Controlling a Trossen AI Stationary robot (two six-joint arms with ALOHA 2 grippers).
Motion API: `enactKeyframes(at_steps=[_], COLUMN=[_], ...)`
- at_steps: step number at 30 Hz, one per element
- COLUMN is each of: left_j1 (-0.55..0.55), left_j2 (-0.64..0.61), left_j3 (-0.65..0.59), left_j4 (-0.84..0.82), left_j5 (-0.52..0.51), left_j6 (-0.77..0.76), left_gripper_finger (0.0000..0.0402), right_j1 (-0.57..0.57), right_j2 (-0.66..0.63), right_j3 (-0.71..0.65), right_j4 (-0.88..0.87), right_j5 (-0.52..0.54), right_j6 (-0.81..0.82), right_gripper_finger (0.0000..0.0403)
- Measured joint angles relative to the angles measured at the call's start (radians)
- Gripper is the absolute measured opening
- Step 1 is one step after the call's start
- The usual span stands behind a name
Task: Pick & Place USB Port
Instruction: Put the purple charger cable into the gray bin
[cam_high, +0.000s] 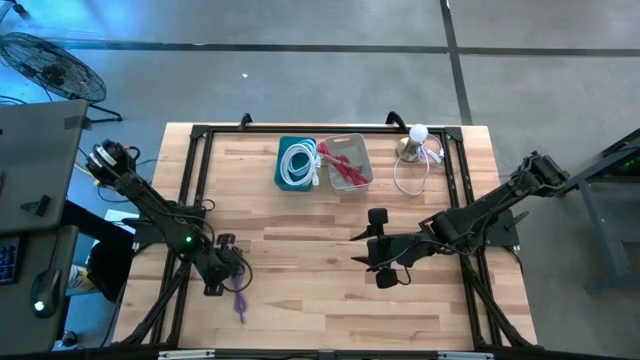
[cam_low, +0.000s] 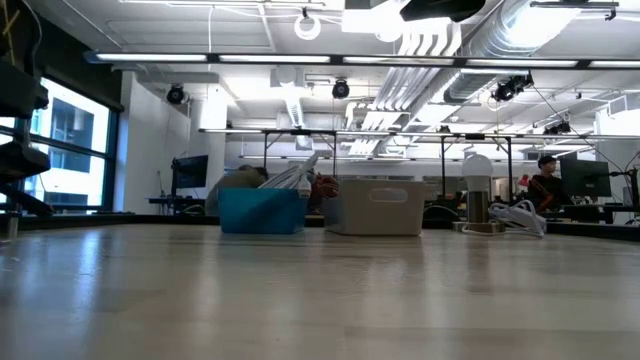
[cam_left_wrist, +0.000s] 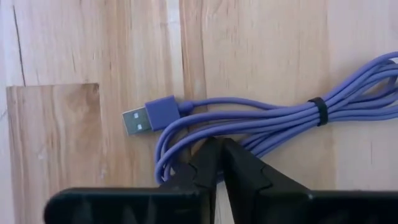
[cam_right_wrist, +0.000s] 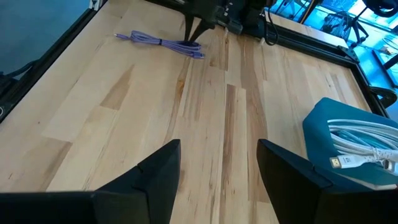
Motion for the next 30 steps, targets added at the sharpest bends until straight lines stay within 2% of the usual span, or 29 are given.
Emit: enactKeyframes(at_steps=[3,7,20,25,30], left_j1=[0.0,0.0,0.0,0.0,0.001], left_j2=[0.001,0.001,0.003,0.0,-0.002], left_j3=[-0.001,-0.001,0.0,0.049,0.137], left_j4=[0.007,0.01,0.028,0.024,-0.089], left_j5=[-0.003,-0.002,0.024,0.046,0.049], left_j6=[0.02,0.027,0.019,0.074,0.097], left_gripper_finger=[0.0027,0.0004,0.0024,0.0024,0.0024], right_j1=[0.0,0.0,0.0,0.0,0.0], right_j2=[0.0,0.0,0.0,0.0,0.0], right_j3=[0.0,0.0,0.0,0.0,0.0], right_j4=[0.0,0.0,-0.001,-0.001,-0.001], right_j5=[0.0,-0.016,-0.019,-0.018,-0.018], right_j6=[0.008,0.019,0.019,0.018,0.018], right_gripper_finger=[0.0204,0.0204,0.0204,0.0203,0.0203])
